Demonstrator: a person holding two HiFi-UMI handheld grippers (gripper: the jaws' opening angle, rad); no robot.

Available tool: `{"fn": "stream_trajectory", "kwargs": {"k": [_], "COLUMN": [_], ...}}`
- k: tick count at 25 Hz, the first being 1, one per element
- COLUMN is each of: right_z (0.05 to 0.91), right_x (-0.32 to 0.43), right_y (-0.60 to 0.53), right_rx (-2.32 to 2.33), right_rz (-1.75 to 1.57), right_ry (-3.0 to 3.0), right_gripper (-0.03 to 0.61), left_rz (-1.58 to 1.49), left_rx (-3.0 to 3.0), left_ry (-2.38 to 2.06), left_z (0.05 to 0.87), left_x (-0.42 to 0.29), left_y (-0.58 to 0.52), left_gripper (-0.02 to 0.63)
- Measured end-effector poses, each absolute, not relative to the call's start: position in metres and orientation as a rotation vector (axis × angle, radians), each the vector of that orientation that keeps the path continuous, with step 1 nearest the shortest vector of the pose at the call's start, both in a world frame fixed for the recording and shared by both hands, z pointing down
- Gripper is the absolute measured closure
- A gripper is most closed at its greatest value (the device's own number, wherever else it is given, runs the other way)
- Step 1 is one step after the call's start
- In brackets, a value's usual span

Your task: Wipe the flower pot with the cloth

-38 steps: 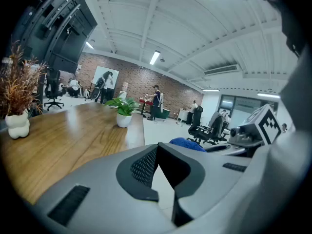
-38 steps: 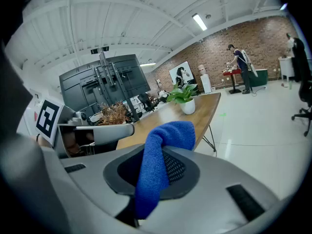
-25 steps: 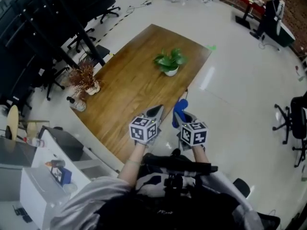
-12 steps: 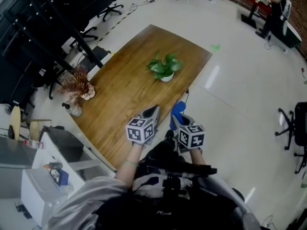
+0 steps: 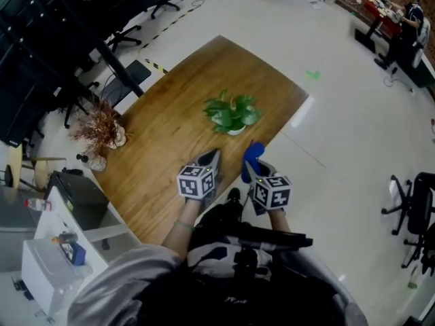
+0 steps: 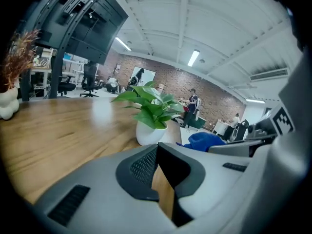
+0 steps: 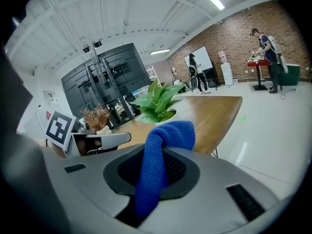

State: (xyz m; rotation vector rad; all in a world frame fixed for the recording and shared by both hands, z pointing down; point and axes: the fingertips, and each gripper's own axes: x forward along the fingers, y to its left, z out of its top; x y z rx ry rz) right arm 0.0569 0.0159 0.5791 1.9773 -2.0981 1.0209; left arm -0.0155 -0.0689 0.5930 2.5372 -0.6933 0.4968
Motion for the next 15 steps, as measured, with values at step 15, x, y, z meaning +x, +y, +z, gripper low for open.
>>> {"fn": "stream_trajectory", "kwargs": {"k": [15], "right_z": [0.593], "right_x": [0.126], "right_y": [-0.049], "right_rx": [1.784], "right_rz": [0.736], "right_ry": [-1.981], "right_gripper": [0.522], "left_rz": [0.453], "left_rx": [2.426], "left_ry": [-0.713], "left_z": [0.612], "left_x": [0.026], "left_y": [-0.116], "left_gripper": [0.607]}}
